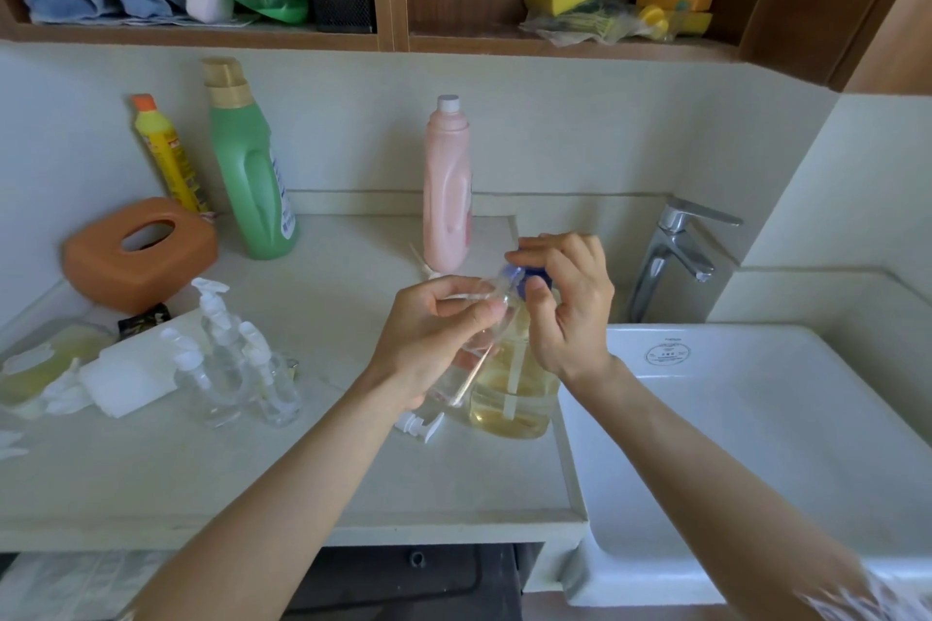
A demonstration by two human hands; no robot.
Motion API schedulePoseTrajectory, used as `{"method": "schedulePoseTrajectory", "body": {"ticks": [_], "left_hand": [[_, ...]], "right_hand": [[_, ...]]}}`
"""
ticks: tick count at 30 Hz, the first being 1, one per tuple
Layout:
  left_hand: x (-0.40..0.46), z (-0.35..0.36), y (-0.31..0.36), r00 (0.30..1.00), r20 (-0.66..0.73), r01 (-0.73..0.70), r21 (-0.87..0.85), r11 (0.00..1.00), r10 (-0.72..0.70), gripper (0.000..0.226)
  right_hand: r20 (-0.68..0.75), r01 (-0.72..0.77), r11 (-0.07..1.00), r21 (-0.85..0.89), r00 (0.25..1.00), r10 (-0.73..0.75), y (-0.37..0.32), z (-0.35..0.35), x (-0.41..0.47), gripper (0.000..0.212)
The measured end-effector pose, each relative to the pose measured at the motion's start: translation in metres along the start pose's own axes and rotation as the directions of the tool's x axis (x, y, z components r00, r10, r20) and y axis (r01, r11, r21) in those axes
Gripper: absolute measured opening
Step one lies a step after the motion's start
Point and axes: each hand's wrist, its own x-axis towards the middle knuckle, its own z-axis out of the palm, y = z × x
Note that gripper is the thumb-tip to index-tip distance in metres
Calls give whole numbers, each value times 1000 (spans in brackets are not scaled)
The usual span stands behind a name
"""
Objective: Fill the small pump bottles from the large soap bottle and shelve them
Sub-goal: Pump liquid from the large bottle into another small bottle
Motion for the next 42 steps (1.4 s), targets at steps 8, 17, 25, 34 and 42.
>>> {"method": "schedulePoseTrajectory", "body": {"ticks": [8, 17, 25, 34, 42], "left_hand": [[-1, -2, 20, 997, 60, -55, 38, 998, 52, 39], [-7, -5, 18, 984, 168, -63, 32, 997, 57, 35], [0, -2, 7, 996, 30, 82, 25, 996, -83, 12], [-1, -7, 21, 995, 91, 56, -84, 995, -48, 34], [-1, -3, 17, 998, 43, 45, -87, 995, -42, 17]], "right_hand": [[57, 42, 999, 12, 997, -42, -3, -11, 17, 48], [25, 132, 991, 28, 991, -133, 4, -3, -3, 55], [-71, 15, 1000, 21, 997, -13, 3, 2, -1, 36], [104, 112, 993, -28, 989, -108, 1, -17, 17, 47], [61, 90, 996, 20, 994, -91, 0, -7, 7, 39]]}}
